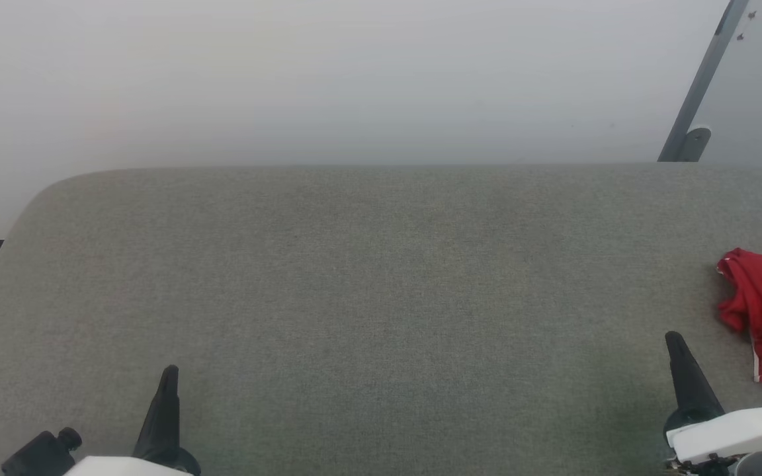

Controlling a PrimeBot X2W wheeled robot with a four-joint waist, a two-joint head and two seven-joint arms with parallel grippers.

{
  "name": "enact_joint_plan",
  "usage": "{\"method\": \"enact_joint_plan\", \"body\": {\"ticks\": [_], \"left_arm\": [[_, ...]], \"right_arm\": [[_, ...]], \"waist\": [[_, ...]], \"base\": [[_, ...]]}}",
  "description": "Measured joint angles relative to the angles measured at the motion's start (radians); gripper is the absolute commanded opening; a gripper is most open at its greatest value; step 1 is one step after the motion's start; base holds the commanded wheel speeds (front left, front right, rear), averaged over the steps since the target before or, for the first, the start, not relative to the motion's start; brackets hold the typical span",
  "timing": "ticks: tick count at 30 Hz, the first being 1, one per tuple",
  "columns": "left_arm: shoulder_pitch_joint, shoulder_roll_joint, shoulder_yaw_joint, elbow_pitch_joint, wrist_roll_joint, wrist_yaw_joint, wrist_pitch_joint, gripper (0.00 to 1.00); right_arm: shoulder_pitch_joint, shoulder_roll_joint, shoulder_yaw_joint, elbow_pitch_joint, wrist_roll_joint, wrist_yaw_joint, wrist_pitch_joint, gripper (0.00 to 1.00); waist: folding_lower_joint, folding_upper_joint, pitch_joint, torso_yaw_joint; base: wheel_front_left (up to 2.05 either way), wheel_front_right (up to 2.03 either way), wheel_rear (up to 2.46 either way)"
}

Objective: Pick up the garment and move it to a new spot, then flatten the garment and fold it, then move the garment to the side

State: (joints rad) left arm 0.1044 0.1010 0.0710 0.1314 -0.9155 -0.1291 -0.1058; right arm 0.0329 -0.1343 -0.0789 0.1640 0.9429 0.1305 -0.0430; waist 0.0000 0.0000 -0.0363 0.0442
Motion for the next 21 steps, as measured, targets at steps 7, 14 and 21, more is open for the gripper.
{"method": "enact_joint_plan", "body": {"ticks": [7, 14, 21], "left_arm": [[-0.024, -0.005, 0.001, 0.012, -0.081, 0.000, 0.024, 0.00], [-0.041, -0.008, 0.003, 0.024, -0.145, 0.000, 0.043, 0.00], [-0.065, -0.011, 0.006, 0.036, -0.222, 0.000, 0.065, 0.00]], "right_arm": [[-0.019, 0.008, -0.005, 0.007, 0.076, 0.000, 0.018, 0.00], [-0.030, 0.016, -0.009, 0.015, 0.136, 0.000, 0.031, 0.00], [-0.042, 0.025, -0.014, 0.027, 0.212, 0.000, 0.048, 0.00]], "waist": [[0.0000, 0.0000, 0.003, -0.004], [0.0000, 0.0000, 0.006, -0.007], [0.0000, 0.0000, 0.010, -0.011]], "base": [[0.00, 0.00, 0.00], [0.00, 0.00, 0.00], [0.00, 0.00, 0.00]]}}
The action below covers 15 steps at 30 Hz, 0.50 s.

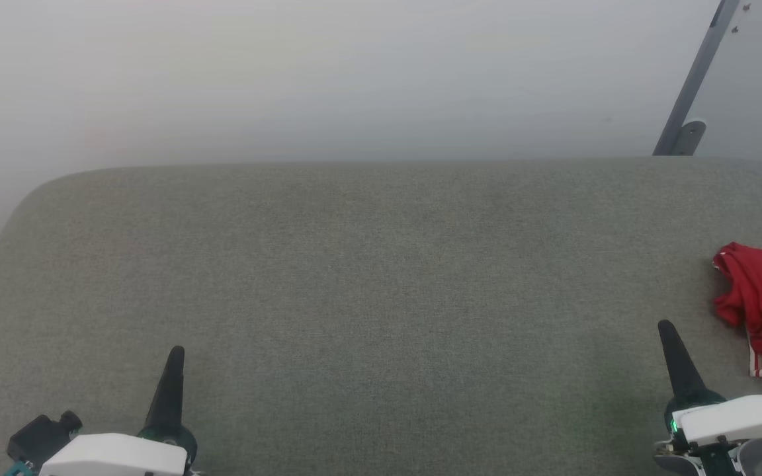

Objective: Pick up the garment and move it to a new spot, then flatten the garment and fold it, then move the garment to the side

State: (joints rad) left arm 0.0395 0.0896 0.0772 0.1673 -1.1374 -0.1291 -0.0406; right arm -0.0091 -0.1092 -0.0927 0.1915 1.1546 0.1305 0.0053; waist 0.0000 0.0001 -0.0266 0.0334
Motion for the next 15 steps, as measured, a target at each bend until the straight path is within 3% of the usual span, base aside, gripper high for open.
{"method": "enact_joint_plan", "body": {"ticks": [15], "left_arm": [[-0.040, -0.006, 0.006, 0.022, -0.133, 0.000, 0.040, 0.00]], "right_arm": [[-0.029, 0.016, -0.006, 0.012, 0.127, 0.000, 0.031, 0.00]], "waist": [[0.0000, 0.0000, 0.007, -0.008]], "base": [[0.00, 0.00, 0.00]]}}
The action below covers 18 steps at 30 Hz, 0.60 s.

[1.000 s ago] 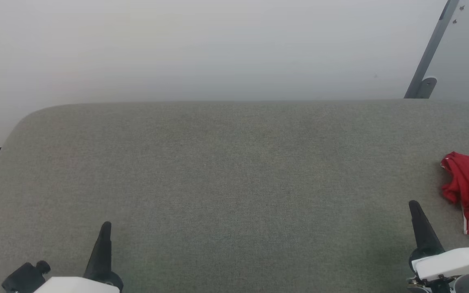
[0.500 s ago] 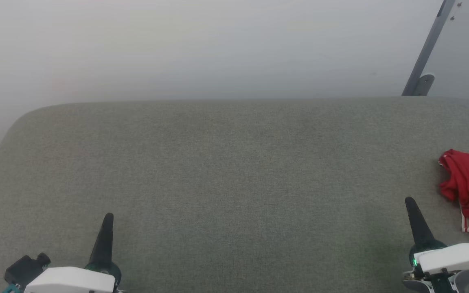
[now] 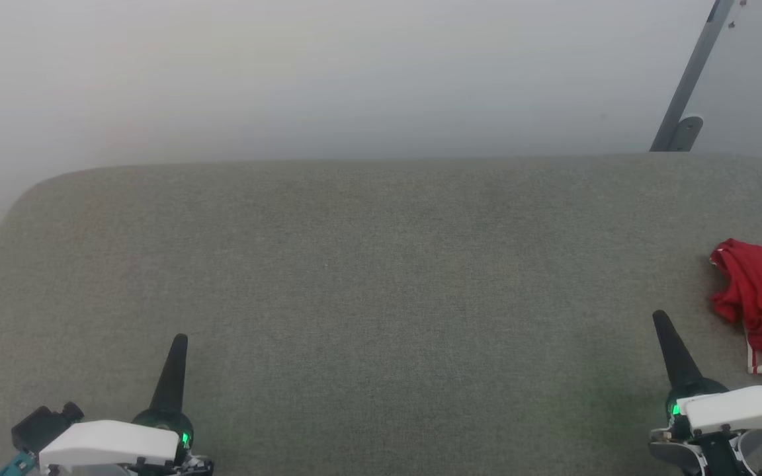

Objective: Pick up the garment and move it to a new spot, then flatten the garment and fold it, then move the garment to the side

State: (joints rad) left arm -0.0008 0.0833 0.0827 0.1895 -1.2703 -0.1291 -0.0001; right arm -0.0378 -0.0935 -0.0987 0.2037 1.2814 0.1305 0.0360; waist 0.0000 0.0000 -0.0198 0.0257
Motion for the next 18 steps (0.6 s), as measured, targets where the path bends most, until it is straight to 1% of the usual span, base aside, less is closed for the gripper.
{"method": "enact_joint_plan", "body": {"ticks": [18], "left_arm": [[-0.042, -0.010, 0.006, 0.023, -0.148, 0.000, 0.041, 0.00]], "right_arm": [[-0.029, 0.017, -0.006, 0.018, 0.131, 0.000, 0.032, 0.00]], "waist": [[0.0000, 0.0000, 0.008, -0.009]], "base": [[0.00, 0.00, 0.00]]}}
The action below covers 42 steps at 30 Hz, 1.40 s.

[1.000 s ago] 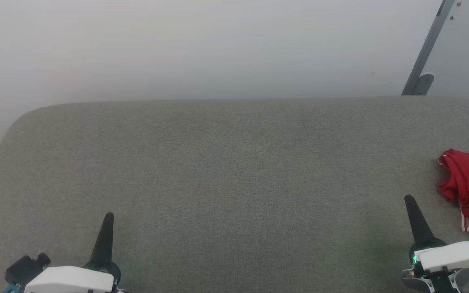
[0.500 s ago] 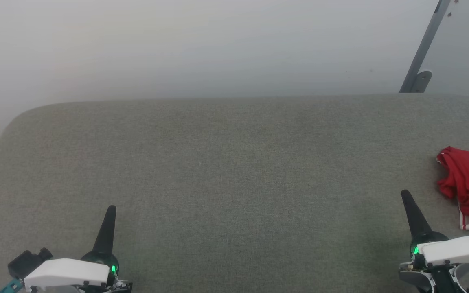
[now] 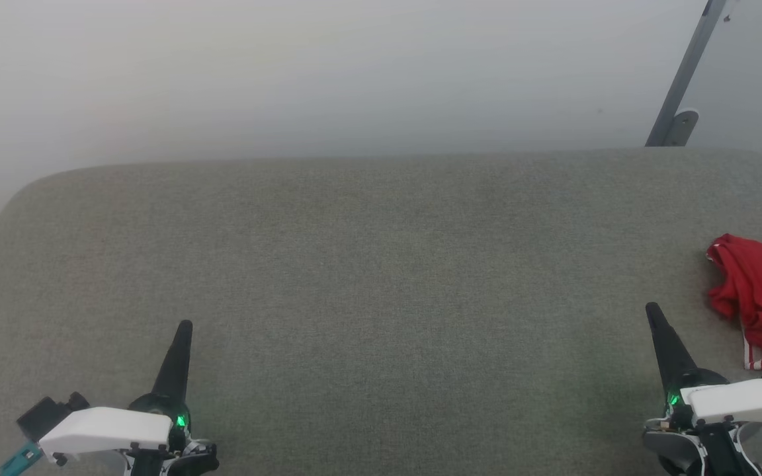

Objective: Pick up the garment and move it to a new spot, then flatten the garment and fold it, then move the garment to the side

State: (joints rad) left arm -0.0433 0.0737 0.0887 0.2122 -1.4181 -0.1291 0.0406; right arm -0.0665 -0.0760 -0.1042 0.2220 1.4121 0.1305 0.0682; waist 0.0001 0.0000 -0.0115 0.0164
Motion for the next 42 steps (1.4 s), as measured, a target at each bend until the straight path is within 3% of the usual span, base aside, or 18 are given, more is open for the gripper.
{"method": "enact_joint_plan", "body": {"ticks": [29, 42], "left_arm": [[-0.053, -0.014, 0.011, 0.031, -0.186, 0.000, 0.059, 0.00], [-0.061, -0.016, 0.013, 0.035, -0.202, 0.000, 0.064, 0.00]], "right_arm": [[-0.036, 0.021, -0.009, 0.020, 0.180, 0.000, 0.042, 0.00], [-0.040, 0.025, -0.010, 0.023, 0.198, 0.000, 0.046, 0.00]], "waist": [[0.0000, 0.0000, 0.013, -0.015], [0.0000, 0.0000, 0.015, -0.016]], "base": [[0.00, 0.00, 0.00], [0.00, 0.00, 0.00]]}}
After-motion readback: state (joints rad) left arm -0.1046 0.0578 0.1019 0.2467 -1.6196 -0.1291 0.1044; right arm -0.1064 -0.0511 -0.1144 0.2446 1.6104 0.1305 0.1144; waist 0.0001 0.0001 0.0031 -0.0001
